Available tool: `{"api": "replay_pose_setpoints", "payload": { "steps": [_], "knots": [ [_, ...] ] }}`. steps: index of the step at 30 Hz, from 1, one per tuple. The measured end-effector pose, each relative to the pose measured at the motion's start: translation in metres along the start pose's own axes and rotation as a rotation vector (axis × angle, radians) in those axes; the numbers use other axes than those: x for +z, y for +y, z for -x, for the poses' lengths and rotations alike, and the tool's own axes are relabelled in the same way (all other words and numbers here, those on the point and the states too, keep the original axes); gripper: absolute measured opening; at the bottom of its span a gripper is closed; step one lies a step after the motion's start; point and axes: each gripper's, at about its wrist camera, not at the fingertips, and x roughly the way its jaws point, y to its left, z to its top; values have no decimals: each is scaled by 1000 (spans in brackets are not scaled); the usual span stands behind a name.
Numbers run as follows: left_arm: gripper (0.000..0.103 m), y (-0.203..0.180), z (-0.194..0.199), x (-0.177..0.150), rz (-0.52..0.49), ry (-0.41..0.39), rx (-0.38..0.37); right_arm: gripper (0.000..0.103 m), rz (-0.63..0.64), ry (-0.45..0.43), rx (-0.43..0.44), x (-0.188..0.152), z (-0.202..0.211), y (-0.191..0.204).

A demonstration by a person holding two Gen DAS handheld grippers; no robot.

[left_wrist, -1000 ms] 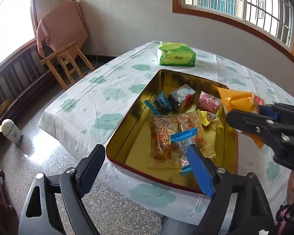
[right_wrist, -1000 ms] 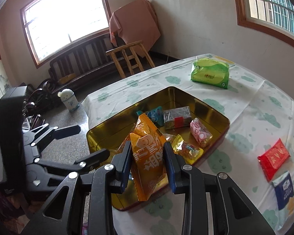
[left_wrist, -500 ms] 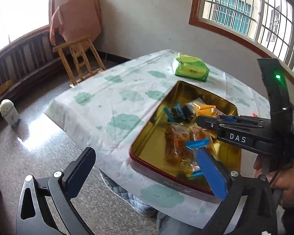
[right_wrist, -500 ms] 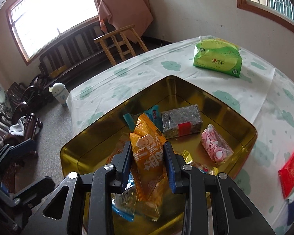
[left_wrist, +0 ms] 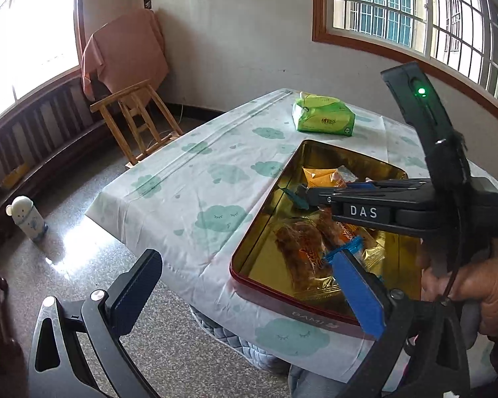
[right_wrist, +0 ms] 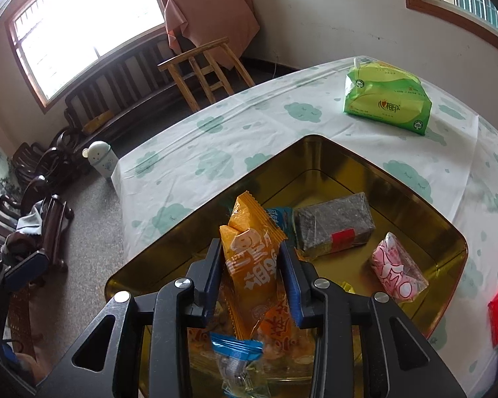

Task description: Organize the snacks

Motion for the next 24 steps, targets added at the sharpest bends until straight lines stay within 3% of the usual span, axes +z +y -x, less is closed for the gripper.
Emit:
{"api": "replay_pose_setpoints", "payload": {
  "steps": [14,24],
  "knots": [
    [102,-11,1,-4,-32,19,23,37,11,-130,115,-10,46,14],
    [102,-33,9,-2,-94,10,35,37,-8,-224,28,-56,109,-11]
  ]
}}
